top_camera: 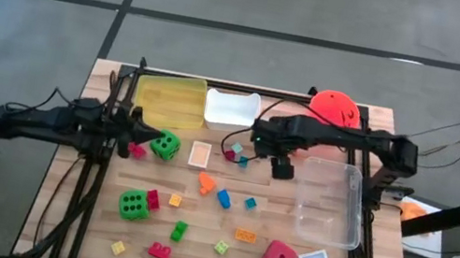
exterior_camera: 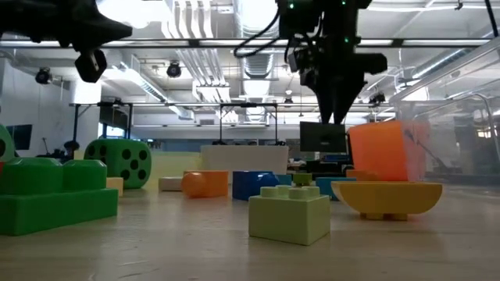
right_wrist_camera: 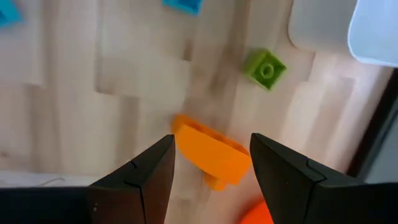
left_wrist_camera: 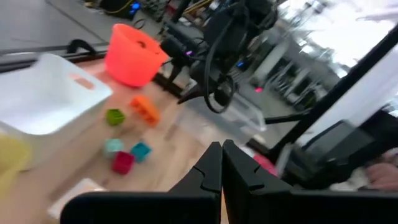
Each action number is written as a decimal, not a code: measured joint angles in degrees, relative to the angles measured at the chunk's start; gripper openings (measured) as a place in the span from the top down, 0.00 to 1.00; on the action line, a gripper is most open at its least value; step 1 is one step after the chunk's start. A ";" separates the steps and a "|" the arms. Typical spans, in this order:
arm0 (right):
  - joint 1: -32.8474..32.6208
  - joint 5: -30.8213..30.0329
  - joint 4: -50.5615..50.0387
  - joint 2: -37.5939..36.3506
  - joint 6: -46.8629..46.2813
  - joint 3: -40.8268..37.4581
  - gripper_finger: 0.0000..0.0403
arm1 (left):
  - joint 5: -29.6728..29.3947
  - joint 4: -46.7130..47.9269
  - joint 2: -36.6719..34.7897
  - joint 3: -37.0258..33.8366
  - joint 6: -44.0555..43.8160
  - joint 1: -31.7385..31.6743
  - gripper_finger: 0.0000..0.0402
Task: Pick & Place Toys
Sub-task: Put the orange game piece into the transparent bin
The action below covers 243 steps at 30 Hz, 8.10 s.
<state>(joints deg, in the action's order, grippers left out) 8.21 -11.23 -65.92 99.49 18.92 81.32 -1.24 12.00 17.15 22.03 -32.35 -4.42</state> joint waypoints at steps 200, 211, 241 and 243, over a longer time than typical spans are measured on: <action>10.34 0.75 18.17 4.72 -27.54 -6.93 0.41 | -3.69 10.35 5.19 3.88 1.72 -2.89 1.00; 10.38 2.74 17.04 6.47 -26.23 -6.99 0.41 | -3.67 10.75 5.19 3.89 1.00 -2.91 1.00; 10.16 6.84 16.68 8.36 -27.40 -7.43 0.72 | -3.66 10.59 5.19 3.90 0.80 -2.89 1.00; 10.16 7.02 16.64 8.11 -27.35 -7.48 0.73 | -3.66 10.59 5.19 3.90 0.80 -2.89 1.00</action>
<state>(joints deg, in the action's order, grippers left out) 18.36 -4.22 -49.28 107.60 -8.43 73.84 -4.91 22.59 22.35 25.93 -31.55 -7.31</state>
